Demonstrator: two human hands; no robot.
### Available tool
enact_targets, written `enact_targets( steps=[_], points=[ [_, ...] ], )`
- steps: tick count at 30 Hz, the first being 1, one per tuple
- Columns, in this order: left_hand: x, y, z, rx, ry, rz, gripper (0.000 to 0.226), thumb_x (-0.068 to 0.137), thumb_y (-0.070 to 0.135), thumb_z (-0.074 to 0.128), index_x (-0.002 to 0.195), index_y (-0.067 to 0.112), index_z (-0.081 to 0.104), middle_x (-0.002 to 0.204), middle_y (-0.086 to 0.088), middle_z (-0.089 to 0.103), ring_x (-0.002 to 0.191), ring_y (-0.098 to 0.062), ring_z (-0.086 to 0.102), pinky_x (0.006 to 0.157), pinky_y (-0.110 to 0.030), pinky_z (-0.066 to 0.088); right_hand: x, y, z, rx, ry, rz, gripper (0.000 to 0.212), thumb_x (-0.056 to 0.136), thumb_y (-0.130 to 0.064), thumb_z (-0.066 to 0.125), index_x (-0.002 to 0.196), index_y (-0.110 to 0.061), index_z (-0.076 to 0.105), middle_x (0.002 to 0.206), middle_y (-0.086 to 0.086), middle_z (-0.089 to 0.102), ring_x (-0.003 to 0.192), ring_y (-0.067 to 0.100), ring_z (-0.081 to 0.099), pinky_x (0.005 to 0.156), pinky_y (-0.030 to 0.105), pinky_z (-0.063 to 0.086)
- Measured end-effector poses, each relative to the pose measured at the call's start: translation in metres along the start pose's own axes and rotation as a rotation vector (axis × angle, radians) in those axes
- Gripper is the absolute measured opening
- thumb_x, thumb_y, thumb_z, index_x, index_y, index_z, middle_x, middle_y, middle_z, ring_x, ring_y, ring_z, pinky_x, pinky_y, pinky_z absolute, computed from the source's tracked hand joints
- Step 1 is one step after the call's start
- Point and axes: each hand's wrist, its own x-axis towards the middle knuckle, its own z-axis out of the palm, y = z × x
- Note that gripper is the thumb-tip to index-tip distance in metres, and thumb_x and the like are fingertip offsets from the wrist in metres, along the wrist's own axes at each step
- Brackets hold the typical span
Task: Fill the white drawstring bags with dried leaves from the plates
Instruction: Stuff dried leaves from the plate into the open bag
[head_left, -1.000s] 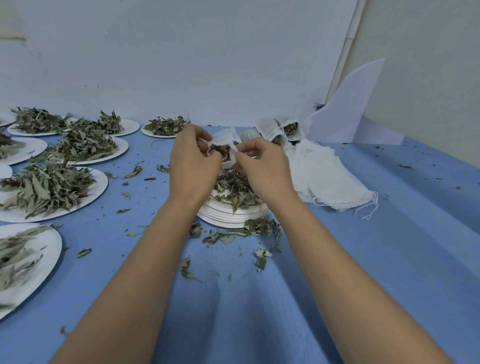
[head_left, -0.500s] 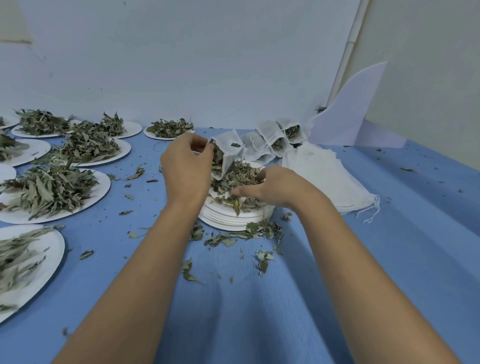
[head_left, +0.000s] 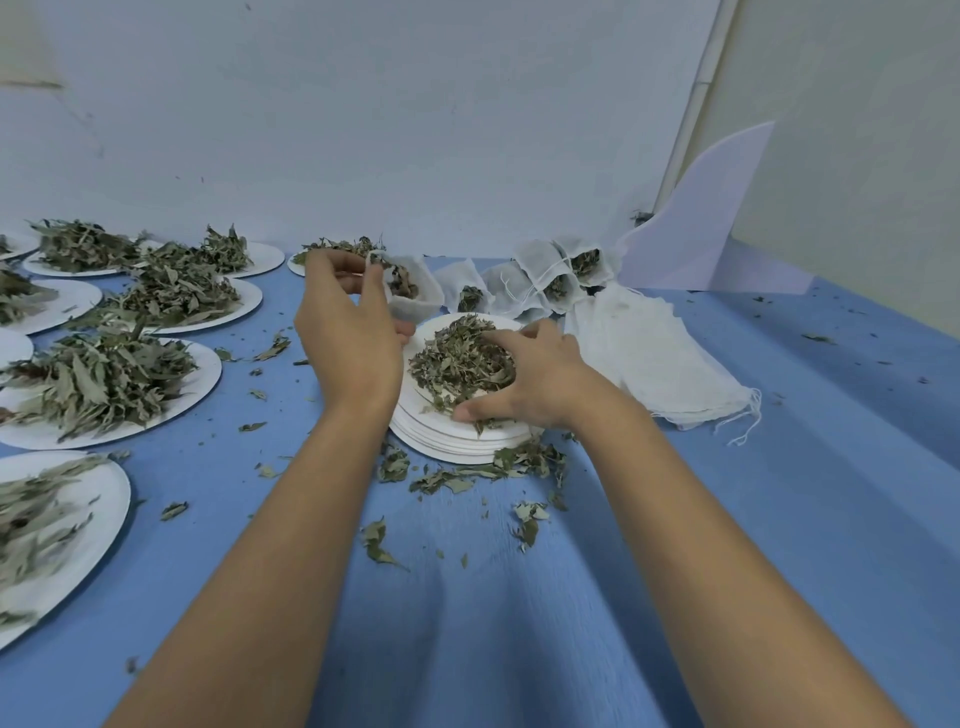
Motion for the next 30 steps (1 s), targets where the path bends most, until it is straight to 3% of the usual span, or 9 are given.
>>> enact_targets(
  steps=[4, 7, 12, 14, 18, 21, 24, 27, 30],
  points=[
    [0.000, -0.001, -0.001, -0.022, -0.020, -0.057, 0.004, 0.094, 0.012, 0.057, 0.097, 0.014, 0.055, 0.077, 0.009, 0.055, 0.049, -0.009, 0.064, 0.049, -0.024, 0.055, 0.000, 0.003, 0.001, 0.099, -0.026, -0.083, 0.080, 0.073, -0.045, 0.077, 0.143, -0.027, 0.041, 0.145, 0.000, 0.043, 0.133, 0.019, 0.038, 0.098, 0.024, 0.032],
    [0.003, -0.002, 0.000, 0.021, -0.057, -0.107, 0.010, 0.090, 0.010, 0.060, 0.098, 0.016, 0.057, 0.076, 0.007, 0.057, 0.074, -0.022, 0.069, 0.068, -0.039, 0.059, 0.000, 0.003, 0.001, 0.069, 0.034, -0.112, 0.065, 0.077, -0.034, 0.077, 0.137, -0.024, 0.051, 0.139, 0.001, 0.051, 0.126, 0.018, 0.046, 0.088, 0.021, 0.033],
    [0.004, -0.003, 0.003, -0.036, -0.085, -0.228, 0.019, 0.084, 0.007, 0.064, 0.098, 0.017, 0.056, 0.085, 0.003, 0.063, 0.083, -0.024, 0.069, 0.077, -0.043, 0.057, 0.003, 0.002, 0.002, 0.042, 0.108, -0.144, 0.046, 0.080, -0.020, 0.075, 0.125, -0.019, 0.063, 0.121, 0.002, 0.065, 0.111, 0.016, 0.056, 0.083, 0.017, 0.036],
    [0.004, -0.002, 0.004, -0.089, -0.095, -0.282, 0.020, 0.084, 0.006, 0.066, 0.097, 0.016, 0.056, 0.088, 0.002, 0.063, 0.084, -0.024, 0.069, 0.076, -0.039, 0.058, 0.004, 0.003, 0.003, 0.039, 0.139, -0.144, 0.042, 0.080, -0.018, 0.075, 0.121, -0.018, 0.066, 0.116, 0.003, 0.067, 0.107, 0.015, 0.058, 0.080, 0.017, 0.038],
    [0.002, 0.000, 0.006, -0.224, -0.091, -0.331, 0.015, 0.087, 0.001, 0.064, 0.099, 0.009, 0.059, 0.087, -0.002, 0.063, 0.071, -0.012, 0.067, 0.055, -0.011, 0.050, 0.006, 0.004, 0.006, 0.040, 0.210, -0.140, 0.032, 0.081, -0.014, 0.073, 0.114, -0.016, 0.070, 0.108, 0.004, 0.070, 0.094, 0.014, 0.060, 0.065, 0.011, 0.032],
    [0.000, 0.001, 0.007, -0.245, -0.090, -0.310, 0.014, 0.088, 0.001, 0.064, 0.098, 0.008, 0.059, 0.086, -0.002, 0.062, 0.066, -0.006, 0.065, 0.054, -0.008, 0.048, 0.006, 0.005, 0.006, 0.093, 0.285, -0.123, 0.027, 0.083, -0.010, 0.069, 0.110, -0.013, 0.072, 0.101, 0.007, 0.071, 0.067, 0.004, 0.051, 0.056, 0.009, 0.035],
    [-0.001, -0.001, 0.008, -0.202, -0.117, -0.267, 0.012, 0.088, 0.003, 0.064, 0.097, 0.010, 0.060, 0.089, -0.003, 0.062, 0.076, -0.011, 0.066, 0.060, -0.012, 0.052, 0.005, 0.007, 0.001, 0.267, 0.348, -0.064, 0.028, 0.082, -0.009, 0.070, 0.109, -0.010, 0.072, 0.090, 0.008, 0.070, 0.056, -0.001, 0.047, 0.048, 0.001, 0.036],
    [-0.004, -0.005, 0.010, -0.138, -0.172, -0.249, 0.011, 0.088, 0.005, 0.064, 0.095, 0.013, 0.061, 0.085, 0.003, 0.060, 0.086, -0.016, 0.065, 0.071, -0.023, 0.056, 0.001, 0.006, -0.009, 0.427, 0.376, -0.027, 0.031, 0.078, -0.012, 0.076, 0.108, -0.009, 0.072, 0.089, 0.008, 0.072, 0.064, 0.008, 0.062, 0.059, 0.003, 0.043],
    [-0.007, -0.007, 0.010, 0.028, -0.203, -0.160, 0.007, 0.090, 0.013, 0.063, 0.094, 0.019, 0.062, 0.078, 0.012, 0.057, 0.074, -0.002, 0.059, 0.062, -0.006, 0.048, -0.003, 0.003, -0.019, 0.613, 0.370, -0.008, 0.033, 0.075, -0.011, 0.079, 0.107, -0.008, 0.071, 0.094, 0.007, 0.072, 0.079, 0.016, 0.070, 0.082, 0.024, 0.055]
  ],
)
